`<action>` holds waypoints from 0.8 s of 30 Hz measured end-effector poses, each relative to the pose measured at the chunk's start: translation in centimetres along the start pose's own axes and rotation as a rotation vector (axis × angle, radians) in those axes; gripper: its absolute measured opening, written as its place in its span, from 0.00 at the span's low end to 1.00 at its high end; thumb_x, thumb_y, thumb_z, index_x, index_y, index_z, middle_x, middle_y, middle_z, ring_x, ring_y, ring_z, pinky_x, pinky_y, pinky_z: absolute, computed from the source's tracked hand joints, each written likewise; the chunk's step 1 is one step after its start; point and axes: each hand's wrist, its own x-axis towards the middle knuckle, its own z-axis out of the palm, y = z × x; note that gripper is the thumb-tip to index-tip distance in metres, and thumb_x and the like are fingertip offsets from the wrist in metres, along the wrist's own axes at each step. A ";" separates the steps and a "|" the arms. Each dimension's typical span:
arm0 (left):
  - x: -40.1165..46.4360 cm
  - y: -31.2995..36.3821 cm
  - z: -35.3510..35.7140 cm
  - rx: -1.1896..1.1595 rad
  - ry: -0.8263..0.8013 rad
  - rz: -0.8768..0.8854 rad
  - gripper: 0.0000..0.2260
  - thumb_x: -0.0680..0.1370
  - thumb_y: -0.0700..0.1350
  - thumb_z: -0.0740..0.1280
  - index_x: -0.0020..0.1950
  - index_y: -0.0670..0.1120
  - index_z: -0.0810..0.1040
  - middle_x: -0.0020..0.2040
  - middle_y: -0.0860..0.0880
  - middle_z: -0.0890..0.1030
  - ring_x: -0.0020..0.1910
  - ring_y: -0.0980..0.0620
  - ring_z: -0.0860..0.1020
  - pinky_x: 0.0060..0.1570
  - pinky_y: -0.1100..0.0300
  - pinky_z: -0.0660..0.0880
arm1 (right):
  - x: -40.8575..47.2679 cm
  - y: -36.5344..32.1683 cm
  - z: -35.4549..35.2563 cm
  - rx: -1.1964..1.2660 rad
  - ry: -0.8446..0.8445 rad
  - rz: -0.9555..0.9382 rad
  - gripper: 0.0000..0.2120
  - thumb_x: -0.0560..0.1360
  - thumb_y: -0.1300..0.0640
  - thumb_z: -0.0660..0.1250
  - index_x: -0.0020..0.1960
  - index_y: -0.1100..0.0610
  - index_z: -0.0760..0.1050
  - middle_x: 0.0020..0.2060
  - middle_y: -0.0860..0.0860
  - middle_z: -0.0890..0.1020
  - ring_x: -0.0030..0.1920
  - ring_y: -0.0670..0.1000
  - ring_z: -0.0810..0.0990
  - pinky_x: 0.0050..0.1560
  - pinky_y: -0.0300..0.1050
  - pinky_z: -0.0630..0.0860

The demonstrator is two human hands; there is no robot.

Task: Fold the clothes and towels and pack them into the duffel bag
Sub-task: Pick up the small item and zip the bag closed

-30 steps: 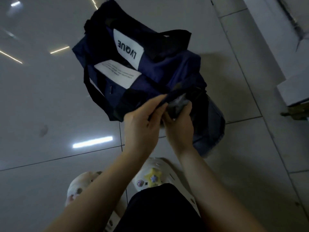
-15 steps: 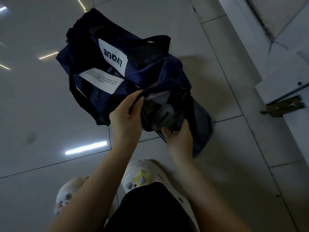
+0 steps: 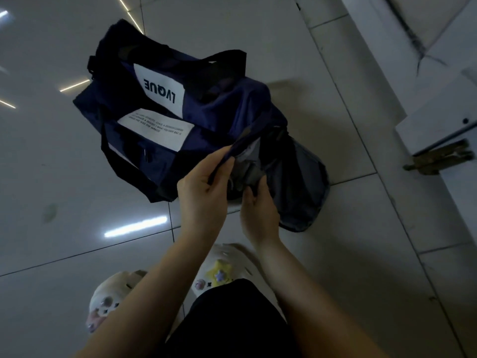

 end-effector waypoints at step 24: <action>-0.5 -0.7 -0.8 0.033 -0.028 -0.017 0.13 0.78 0.36 0.66 0.59 0.50 0.78 0.49 0.56 0.83 0.49 0.61 0.81 0.50 0.68 0.75 | 3.5 0.1 -1.0 0.123 -0.066 0.192 0.21 0.72 0.37 0.66 0.49 0.55 0.79 0.43 0.49 0.83 0.46 0.51 0.81 0.42 0.46 0.75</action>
